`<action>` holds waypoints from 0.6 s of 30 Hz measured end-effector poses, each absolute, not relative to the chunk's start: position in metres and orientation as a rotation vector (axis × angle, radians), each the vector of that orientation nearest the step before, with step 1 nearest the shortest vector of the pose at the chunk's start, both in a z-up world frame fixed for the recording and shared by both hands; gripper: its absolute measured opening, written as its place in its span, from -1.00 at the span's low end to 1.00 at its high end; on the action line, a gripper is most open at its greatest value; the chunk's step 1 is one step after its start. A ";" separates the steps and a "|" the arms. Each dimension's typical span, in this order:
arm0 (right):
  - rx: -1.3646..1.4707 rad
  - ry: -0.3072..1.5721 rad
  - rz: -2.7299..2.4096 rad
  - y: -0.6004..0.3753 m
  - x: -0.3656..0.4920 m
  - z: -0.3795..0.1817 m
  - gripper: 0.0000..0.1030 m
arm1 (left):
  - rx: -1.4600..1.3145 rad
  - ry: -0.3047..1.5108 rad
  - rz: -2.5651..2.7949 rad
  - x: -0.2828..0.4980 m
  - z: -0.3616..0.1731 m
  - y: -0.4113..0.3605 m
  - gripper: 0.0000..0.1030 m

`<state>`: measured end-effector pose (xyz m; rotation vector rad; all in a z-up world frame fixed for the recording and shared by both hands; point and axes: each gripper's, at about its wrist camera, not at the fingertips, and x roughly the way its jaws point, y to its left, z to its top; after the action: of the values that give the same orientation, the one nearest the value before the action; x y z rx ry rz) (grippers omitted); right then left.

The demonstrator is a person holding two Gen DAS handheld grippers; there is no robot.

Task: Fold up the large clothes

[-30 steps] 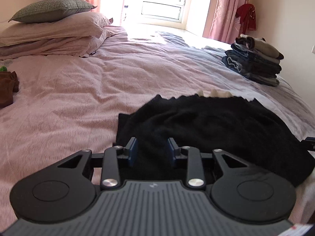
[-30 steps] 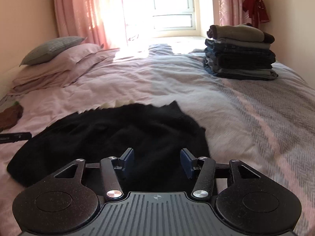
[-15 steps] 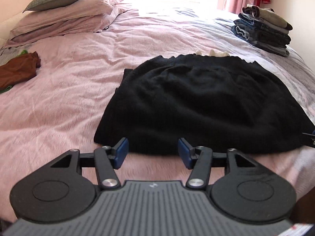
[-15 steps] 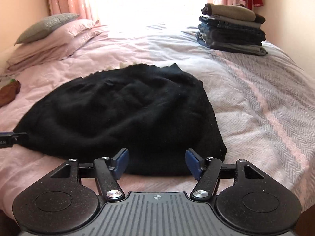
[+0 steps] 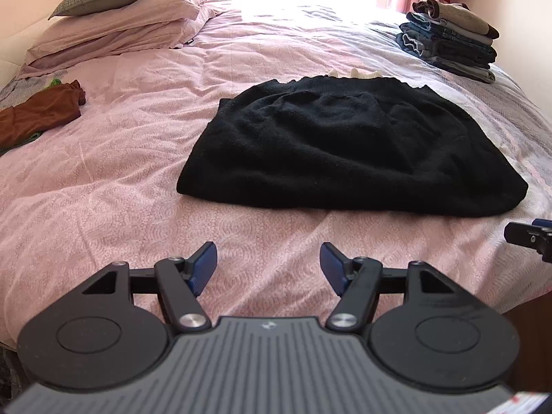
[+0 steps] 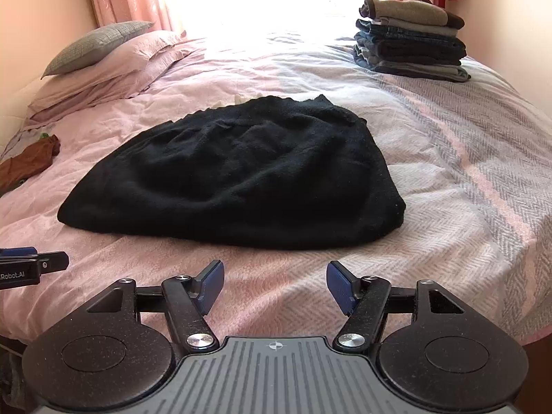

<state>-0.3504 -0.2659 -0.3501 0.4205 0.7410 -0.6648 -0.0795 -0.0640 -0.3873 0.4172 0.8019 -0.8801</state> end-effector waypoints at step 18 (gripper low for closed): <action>0.515 0.706 -0.719 -0.307 -0.376 -0.365 0.22 | 0.223 0.905 -0.901 -0.018 -0.406 -0.053 0.29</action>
<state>-0.3759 -0.3070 -0.3655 0.5146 0.7056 -0.7188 -0.0176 -0.0531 -0.4061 0.2228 0.9049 -0.9005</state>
